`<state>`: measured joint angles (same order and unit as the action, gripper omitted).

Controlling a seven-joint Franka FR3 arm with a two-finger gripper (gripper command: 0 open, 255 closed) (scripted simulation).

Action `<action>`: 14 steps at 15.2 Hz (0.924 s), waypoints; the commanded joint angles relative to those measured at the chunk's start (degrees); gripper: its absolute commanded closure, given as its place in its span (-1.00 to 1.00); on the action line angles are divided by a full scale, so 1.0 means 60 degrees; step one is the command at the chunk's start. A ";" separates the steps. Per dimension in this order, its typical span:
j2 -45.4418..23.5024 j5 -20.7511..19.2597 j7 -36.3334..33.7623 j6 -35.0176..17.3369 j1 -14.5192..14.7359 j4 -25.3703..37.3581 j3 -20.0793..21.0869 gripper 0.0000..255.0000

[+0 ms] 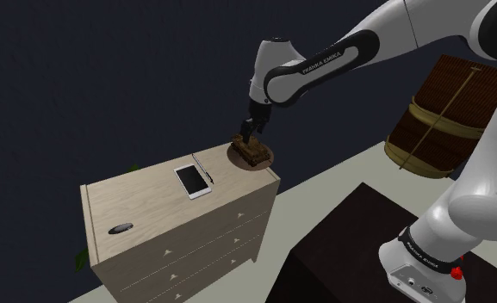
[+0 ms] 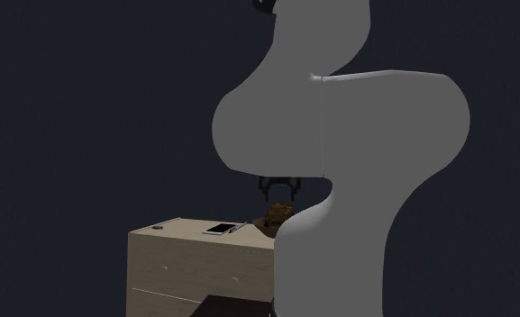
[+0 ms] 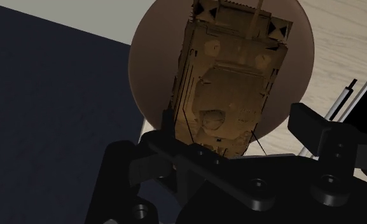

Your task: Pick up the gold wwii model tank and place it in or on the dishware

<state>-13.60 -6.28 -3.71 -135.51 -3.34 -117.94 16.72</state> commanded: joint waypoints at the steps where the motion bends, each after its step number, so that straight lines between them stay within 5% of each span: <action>1: 0.0000 0.0000 0.0000 0.0000 0.0000 0.0000 0.0000 -1.00; 6: 0.0770 0.0354 0.0237 0.1033 -0.0087 0.0304 0.0102 -1.00; 14: 0.0770 0.0355 0.0237 0.1033 -0.0083 0.0304 0.0098 -1.00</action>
